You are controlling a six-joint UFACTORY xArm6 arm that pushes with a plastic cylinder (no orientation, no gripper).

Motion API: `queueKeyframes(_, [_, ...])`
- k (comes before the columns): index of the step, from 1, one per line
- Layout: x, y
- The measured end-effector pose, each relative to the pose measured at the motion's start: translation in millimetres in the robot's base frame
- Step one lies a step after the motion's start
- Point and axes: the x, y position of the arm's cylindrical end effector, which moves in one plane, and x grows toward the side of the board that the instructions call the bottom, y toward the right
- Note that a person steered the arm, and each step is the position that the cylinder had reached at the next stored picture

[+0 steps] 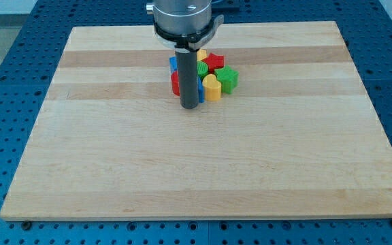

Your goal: Move your arm slightly left

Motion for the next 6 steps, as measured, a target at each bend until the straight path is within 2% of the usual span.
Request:
queueKeyframes(3, [12,-1])
queueKeyframes(6, [13,-83])
